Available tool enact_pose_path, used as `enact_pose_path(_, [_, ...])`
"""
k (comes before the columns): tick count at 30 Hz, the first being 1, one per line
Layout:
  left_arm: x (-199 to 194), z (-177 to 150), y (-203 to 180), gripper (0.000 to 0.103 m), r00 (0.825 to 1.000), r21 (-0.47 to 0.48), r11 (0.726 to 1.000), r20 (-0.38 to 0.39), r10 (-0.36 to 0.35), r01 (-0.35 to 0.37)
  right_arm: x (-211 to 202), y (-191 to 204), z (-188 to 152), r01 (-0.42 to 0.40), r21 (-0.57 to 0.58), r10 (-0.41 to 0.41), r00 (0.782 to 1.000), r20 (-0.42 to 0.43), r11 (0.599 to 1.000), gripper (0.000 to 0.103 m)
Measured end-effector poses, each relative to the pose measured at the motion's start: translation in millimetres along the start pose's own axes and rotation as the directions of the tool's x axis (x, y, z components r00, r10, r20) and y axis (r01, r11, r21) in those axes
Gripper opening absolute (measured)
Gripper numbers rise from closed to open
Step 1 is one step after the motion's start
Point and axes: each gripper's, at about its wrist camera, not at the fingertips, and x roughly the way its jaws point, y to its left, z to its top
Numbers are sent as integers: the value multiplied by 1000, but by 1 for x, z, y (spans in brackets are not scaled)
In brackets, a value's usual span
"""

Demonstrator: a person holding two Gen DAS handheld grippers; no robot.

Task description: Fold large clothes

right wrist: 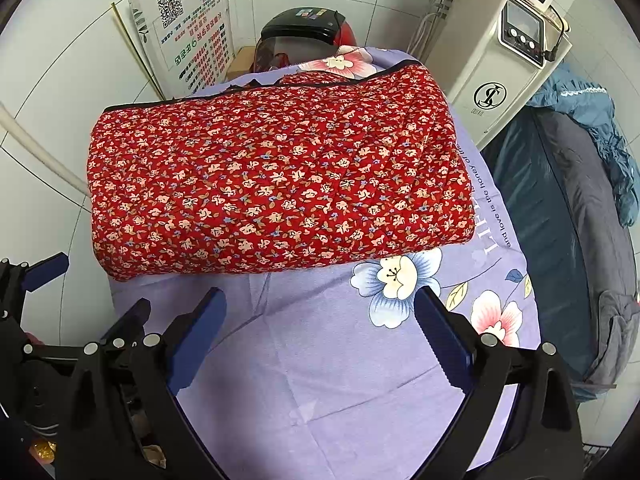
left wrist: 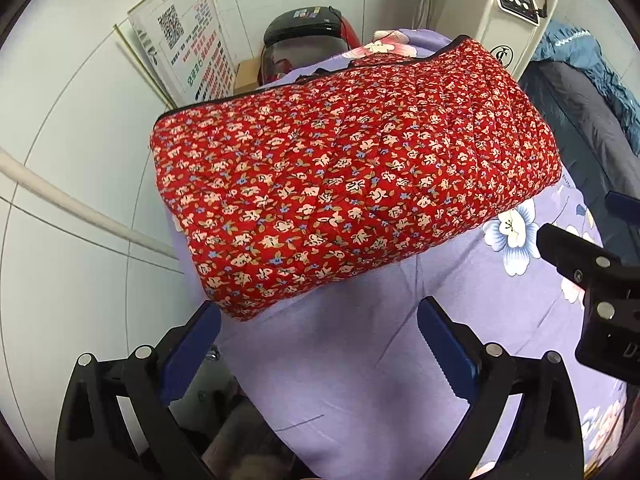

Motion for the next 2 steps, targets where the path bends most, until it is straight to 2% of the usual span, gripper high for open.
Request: enact_pose_path(2, [1, -1, 1, 97, 1000, -3, 1000, -6, 2, -2, 0, 0, 0, 0, -1, 0, 1000, 0, 1000, 94])
